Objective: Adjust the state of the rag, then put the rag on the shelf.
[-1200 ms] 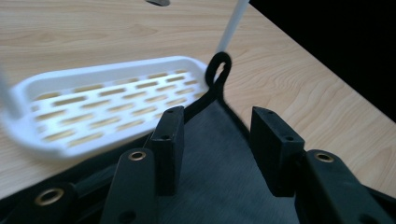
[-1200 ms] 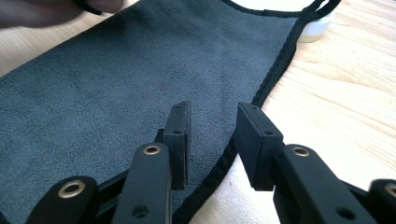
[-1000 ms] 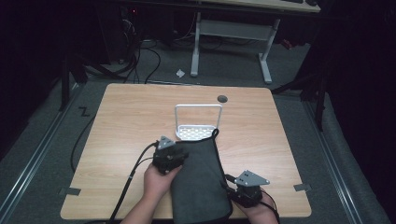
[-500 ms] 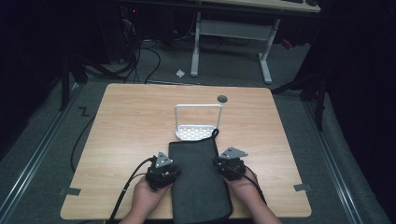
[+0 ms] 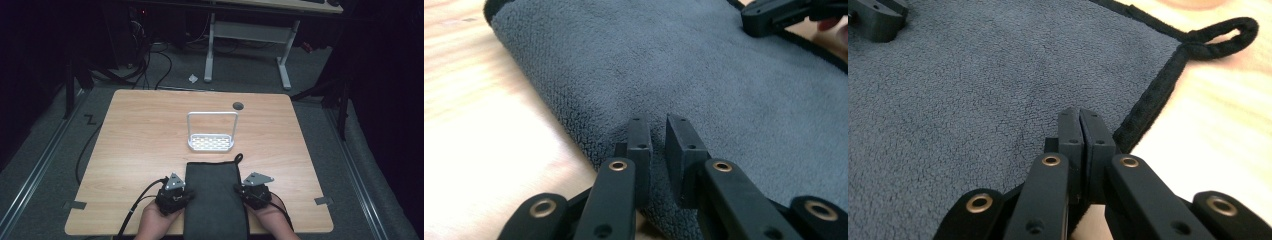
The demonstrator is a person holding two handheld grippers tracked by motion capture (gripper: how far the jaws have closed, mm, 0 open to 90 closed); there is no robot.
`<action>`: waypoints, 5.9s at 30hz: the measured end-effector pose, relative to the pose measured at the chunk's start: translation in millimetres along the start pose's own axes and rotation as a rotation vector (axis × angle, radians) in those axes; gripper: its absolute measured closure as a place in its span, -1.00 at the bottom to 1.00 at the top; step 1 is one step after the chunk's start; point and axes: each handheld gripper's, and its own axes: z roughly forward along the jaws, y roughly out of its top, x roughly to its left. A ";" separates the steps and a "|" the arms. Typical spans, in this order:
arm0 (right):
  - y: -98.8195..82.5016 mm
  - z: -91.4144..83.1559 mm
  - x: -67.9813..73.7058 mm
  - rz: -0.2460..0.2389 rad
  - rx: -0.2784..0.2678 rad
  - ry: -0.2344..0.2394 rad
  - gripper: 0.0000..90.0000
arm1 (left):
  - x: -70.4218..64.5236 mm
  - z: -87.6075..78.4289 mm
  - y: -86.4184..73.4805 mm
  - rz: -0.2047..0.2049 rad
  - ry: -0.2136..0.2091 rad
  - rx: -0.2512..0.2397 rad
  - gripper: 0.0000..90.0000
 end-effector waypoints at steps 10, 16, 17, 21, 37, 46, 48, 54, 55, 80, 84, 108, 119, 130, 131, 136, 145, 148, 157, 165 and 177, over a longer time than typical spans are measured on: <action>-3.4 -2.5 3.2 -0.018 -0.006 -0.004 0.95 | 34.8 -6.2 19.0 -0.120 0.058 -0.085 0.47; -3.2 -1.9 1.9 -0.018 -0.009 0.008 0.94 | 61.2 12.3 34.9 -0.249 0.060 -0.111 0.13; -3.1 -1.8 2.0 -0.021 -0.010 0.007 0.94 | 63.7 16.3 35.9 -0.271 0.053 -0.110 0.14; -3.4 -2.1 2.7 -0.020 -0.010 0.001 0.93 | 64.3 26.3 34.8 -0.283 0.072 -0.092 0.19; 39.1 34.1 -35.1 0.103 -0.038 -0.091 -0.05 | 59.3 30.4 30.2 -0.235 0.068 -0.104 0.73; 33.5 40.2 -34.8 0.114 -0.020 -0.055 0.24 | 57.6 30.2 29.8 -0.230 0.075 -0.104 0.72; 32.9 39.7 -31.7 0.115 -0.024 -0.043 0.42 | 57.5 30.1 29.8 -0.230 0.074 -0.104 0.72; 31.9 39.3 -23.8 0.115 -0.031 -0.041 0.70 | 57.6 30.1 29.7 -0.232 0.073 -0.104 0.73; 32.3 39.4 -22.6 0.109 -0.030 -0.045 0.71 | 57.7 30.1 29.7 -0.234 0.072 -0.105 0.73; 36.5 19.0 -15.8 0.098 -0.145 -0.072 0.73 | 53.6 18.3 27.5 -0.207 0.071 -0.194 0.82; 42.3 14.0 -13.9 0.098 -0.179 -0.072 0.74 | 51.4 8.0 29.9 -0.206 0.075 -0.246 0.82; 85.2 -24.1 -14.5 0.074 -0.394 -0.143 0.73 | 42.4 -40.2 89.9 -0.101 0.128 -0.431 0.86; 118.9 -41.9 -20.9 0.045 -0.485 -0.178 0.73 | 44.7 -62.6 125.1 -0.041 0.159 -0.518 0.86; 148.3 -64.1 -22.0 0.023 -0.572 -0.216 0.73 | 42.4 -87.6 159.4 0.008 0.175 -0.604 0.87; 151.0 -66.8 -22.0 0.017 -0.581 -0.221 0.73 | 41.5 -89.6 161.8 0.010 0.177 -0.612 0.87; 161.5 -78.4 -21.6 0.003 -0.616 -0.233 0.73 | 38.0 -99.8 173.3 0.035 0.184 -0.644 0.87; 181.8 -99.1 -25.1 -0.013 -0.670 -0.250 0.73 | 31.9 -117.8 193.4 0.085 0.192 -0.696 0.87; 187.8 -104.5 -25.9 -0.014 -0.687 -0.254 0.73 | 32.2 -121.5 199.3 0.100 0.198 -0.701 0.87; 200.7 -101.6 -32.6 -0.021 -0.678 -0.254 0.73 | 44.4 -121.3 212.4 0.135 0.217 -0.692 0.87; 221.9 -87.6 -49.9 0.004 -0.659 -0.252 0.73 | 68.2 -110.2 232.0 0.099 0.221 -0.693 0.87; 256.4 -55.4 -78.0 -0.016 -0.650 -0.281 0.73 | 102.4 -93.8 263.2 0.097 0.284 -0.692 0.87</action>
